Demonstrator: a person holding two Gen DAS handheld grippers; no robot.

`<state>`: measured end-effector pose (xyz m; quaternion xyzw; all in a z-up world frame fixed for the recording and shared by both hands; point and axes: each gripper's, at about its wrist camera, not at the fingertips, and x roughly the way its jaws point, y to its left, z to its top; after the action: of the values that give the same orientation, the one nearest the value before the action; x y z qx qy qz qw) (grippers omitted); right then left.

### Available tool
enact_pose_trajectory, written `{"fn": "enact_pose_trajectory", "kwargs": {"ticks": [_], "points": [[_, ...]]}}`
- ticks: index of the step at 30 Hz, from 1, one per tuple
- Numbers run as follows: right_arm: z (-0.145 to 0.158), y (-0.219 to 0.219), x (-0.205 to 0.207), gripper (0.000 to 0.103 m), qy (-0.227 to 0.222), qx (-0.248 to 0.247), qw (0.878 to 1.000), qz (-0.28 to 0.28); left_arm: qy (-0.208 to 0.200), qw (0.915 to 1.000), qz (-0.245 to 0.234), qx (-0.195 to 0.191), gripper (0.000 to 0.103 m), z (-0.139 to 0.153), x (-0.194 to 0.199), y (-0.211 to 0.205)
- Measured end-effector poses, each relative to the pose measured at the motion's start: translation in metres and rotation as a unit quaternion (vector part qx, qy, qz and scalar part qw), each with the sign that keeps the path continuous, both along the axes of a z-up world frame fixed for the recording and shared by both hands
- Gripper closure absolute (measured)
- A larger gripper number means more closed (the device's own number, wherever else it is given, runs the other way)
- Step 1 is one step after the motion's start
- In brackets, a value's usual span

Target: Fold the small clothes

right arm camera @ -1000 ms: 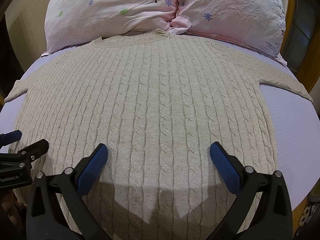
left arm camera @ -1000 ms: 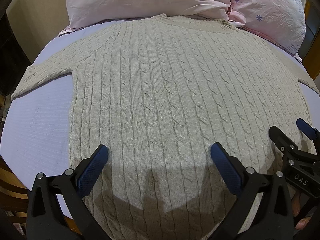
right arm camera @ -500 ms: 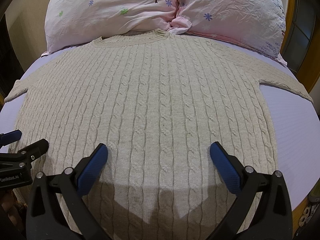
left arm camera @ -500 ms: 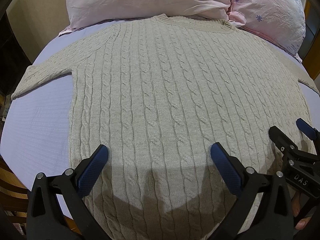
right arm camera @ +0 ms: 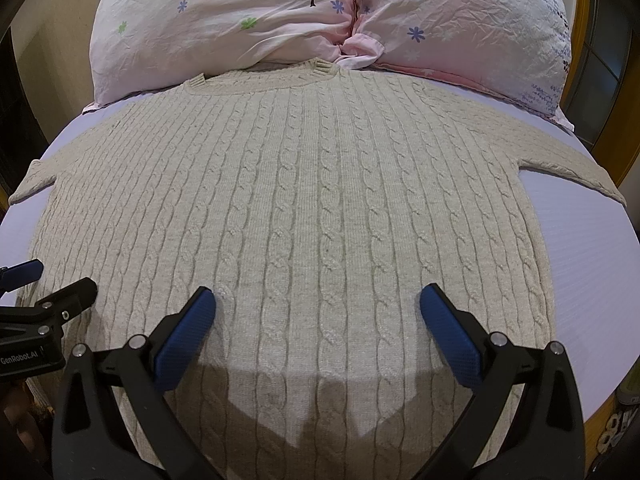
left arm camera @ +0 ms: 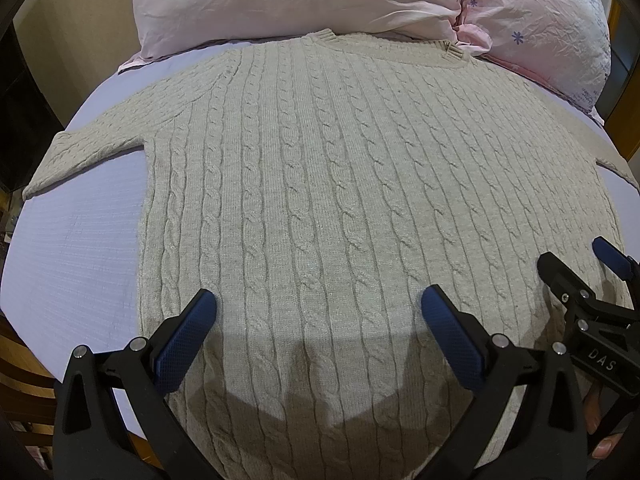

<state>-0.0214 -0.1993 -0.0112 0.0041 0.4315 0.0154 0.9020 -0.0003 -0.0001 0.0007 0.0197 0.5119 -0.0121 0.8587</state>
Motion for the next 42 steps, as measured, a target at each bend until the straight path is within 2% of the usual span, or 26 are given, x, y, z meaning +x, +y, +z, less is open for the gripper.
{"fn": "enact_pose_trajectory", "kwargs": {"ticks": [32, 37, 40, 41, 42], "points": [[-0.002, -0.004, 0.0, 0.002, 0.001, 0.0, 1.0, 0.0, -0.002, 1.0, 0.0, 0.0, 0.001, 0.0, 0.0, 0.0], [-0.006, -0.011, -0.002, 0.002, -0.006, -0.003, 1.0, 0.02, -0.006, 1.0, 0.0, 0.0, 0.001, 0.0, -0.001, 0.0], [0.002, -0.017, -0.003, 0.002, -0.006, 0.017, 0.999, 0.051, -0.02, 0.9998, -0.003, -0.001, 0.001, 0.003, -0.003, 0.001], [0.009, -0.029, -0.004, 0.002, -0.013, 0.038, 0.998, 0.05, -0.025, 0.9997, -0.005, 0.0, 0.001, 0.006, -0.007, 0.002], [0.023, -0.06, -0.004, 0.002, -0.038, 0.071, 0.996, 0.029, -0.027, 0.9996, -0.006, 0.0, 0.001, 0.006, -0.007, 0.001]]}}
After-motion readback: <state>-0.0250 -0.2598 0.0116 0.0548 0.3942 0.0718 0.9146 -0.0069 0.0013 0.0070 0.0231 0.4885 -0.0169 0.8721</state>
